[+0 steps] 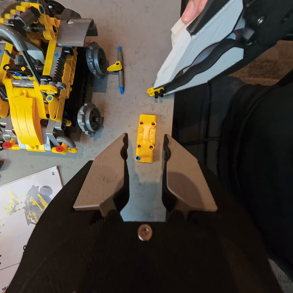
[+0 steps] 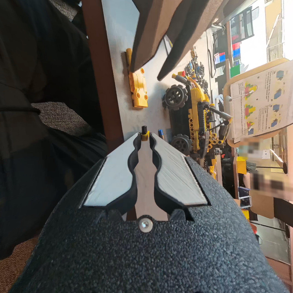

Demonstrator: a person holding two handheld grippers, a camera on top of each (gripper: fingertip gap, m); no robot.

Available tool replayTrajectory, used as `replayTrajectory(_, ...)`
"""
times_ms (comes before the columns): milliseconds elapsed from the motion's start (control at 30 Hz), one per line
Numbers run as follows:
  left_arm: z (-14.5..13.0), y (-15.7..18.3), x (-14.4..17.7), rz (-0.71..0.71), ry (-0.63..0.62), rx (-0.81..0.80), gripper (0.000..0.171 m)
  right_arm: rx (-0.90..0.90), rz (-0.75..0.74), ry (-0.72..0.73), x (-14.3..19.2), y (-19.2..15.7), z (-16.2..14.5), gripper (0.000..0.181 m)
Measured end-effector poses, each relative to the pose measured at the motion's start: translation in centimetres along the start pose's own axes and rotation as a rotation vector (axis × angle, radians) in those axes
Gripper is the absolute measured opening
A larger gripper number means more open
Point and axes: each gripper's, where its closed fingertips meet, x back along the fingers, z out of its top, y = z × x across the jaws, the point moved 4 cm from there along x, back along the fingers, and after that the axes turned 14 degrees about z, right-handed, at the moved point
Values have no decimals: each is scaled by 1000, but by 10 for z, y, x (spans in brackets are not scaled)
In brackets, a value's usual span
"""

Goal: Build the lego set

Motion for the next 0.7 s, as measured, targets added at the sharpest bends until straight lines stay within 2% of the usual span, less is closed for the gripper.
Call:
replayTrajectory(367,2,8,-7,-2,-14,-13,41,-106,79,65,2,2,0,15)
replayTrajectory(467,4,4,-2,23,-8,-26,41,-124,104,55,4,4,0,22)
replayTrajectory(700,-1,-5,1,37,-29,12,41,-322,259,149,4,7,3,38)
